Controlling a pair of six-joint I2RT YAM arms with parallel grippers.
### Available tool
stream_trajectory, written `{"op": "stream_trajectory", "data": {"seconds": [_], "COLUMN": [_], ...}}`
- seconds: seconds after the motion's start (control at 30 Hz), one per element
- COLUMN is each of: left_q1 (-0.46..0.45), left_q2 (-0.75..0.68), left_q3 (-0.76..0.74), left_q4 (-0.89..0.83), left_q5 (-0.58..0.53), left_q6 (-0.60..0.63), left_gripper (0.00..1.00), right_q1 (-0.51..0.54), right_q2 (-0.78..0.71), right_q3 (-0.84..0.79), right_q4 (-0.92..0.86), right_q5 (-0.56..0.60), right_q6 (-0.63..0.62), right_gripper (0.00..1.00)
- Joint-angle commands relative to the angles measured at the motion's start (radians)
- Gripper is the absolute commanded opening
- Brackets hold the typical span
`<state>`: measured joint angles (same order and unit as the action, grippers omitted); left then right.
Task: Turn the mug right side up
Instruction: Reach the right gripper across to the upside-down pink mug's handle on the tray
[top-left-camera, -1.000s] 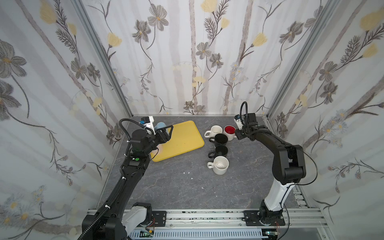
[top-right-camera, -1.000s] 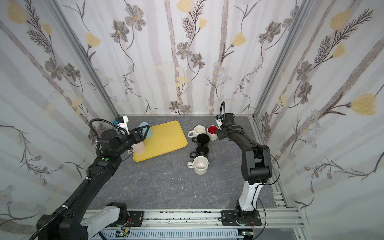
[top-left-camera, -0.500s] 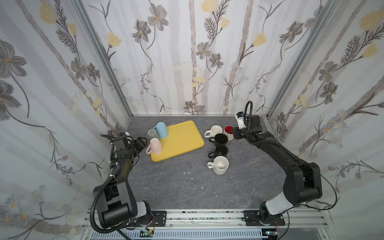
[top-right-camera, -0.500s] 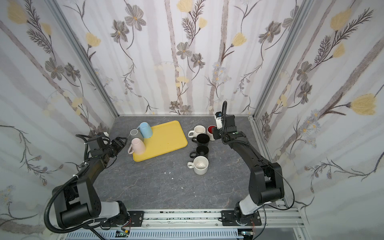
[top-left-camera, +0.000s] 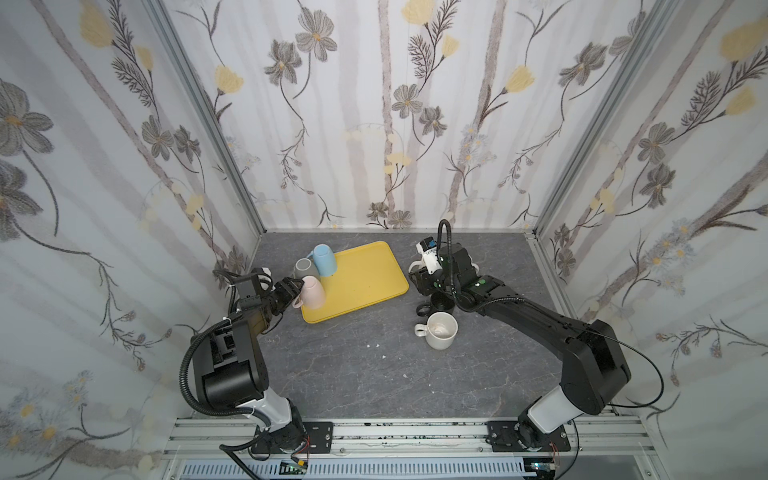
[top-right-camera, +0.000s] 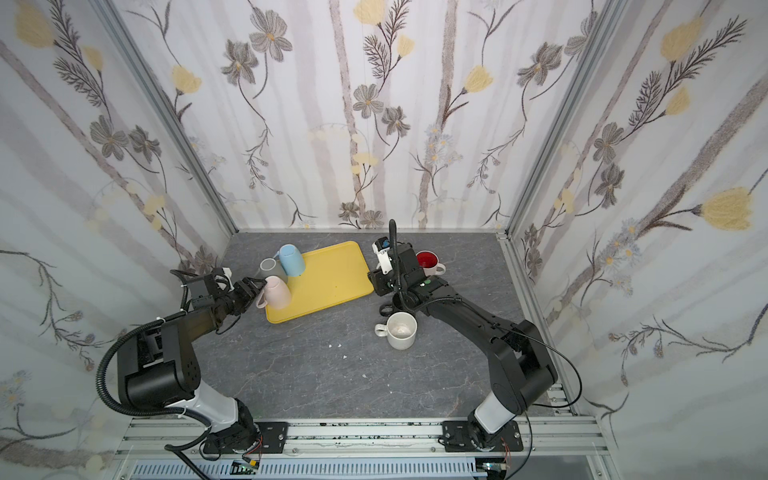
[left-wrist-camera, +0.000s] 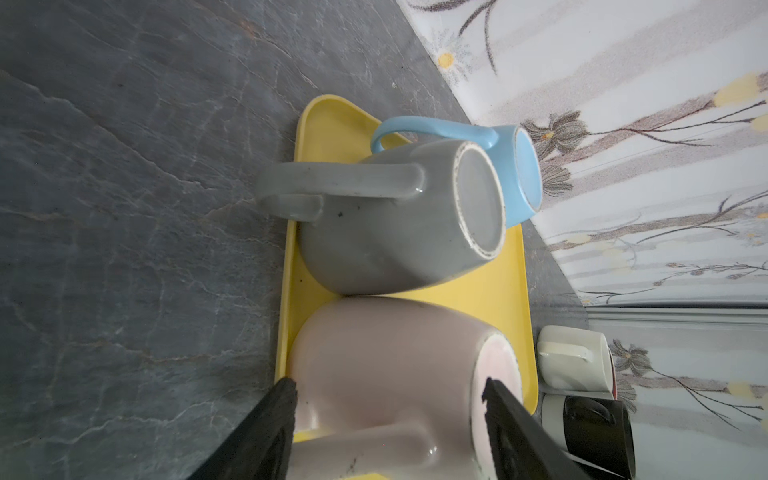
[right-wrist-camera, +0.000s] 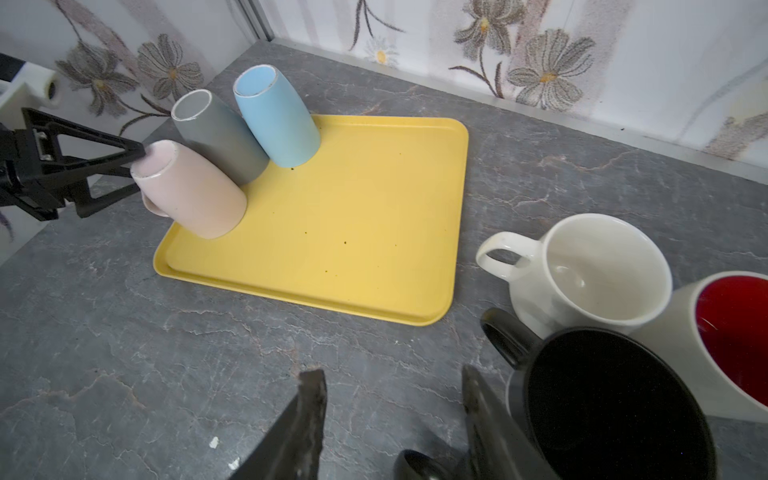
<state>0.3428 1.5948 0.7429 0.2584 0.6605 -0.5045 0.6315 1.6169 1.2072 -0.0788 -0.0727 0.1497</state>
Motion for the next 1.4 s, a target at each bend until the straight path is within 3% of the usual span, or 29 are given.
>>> {"op": "stream_trajectory", "data": {"seconds": [0.0, 0.23, 0.53, 0.67, 0.9, 1.03, 1.2, 1.37], "left_q1": [-0.012, -0.088, -0.322, -0.379, -0.389, -0.377, -0.343, -0.282], "left_q2": [-0.019, -0.081, -0.106, -0.088, -0.137, -0.21, -0.393, -0.584], "left_q3": [-0.032, -0.127, -0.208, -0.215, -0.225, -0.231, -0.281, -0.337], "left_q4": [0.052, 0.091, 0.311, 0.403, 0.376, 0.297, 0.159, 0.028], "left_q5": [0.04, 0.037, -0.032, -0.037, -0.078, -0.129, -0.276, -0.331], "left_q6": [-0.033, -0.121, -0.318, -0.395, -0.384, -0.342, -0.297, -0.249], "left_gripper": [0.7, 0.7, 0.7, 0.7, 0.7, 0.71, 0.73, 0.74], "right_q1": [0.028, 0.106, 0.181, 0.225, 0.286, 0.339, 0.353, 0.353], "right_q2": [0.034, 0.125, 0.281, 0.335, 0.381, 0.447, 0.535, 0.652], "right_q3": [0.037, 0.106, 0.239, 0.301, 0.338, 0.431, 0.511, 0.661], "right_q4": [0.025, 0.02, -0.055, -0.122, -0.133, -0.222, -0.252, -0.317], "right_q5": [0.002, -0.015, -0.045, -0.026, -0.022, 0.086, 0.092, 0.129], "right_q6": [0.03, 0.067, 0.091, 0.102, 0.144, 0.18, 0.221, 0.223], "right_gripper": [0.51, 0.51, 0.52, 0.52, 0.52, 0.57, 0.59, 0.6]}}
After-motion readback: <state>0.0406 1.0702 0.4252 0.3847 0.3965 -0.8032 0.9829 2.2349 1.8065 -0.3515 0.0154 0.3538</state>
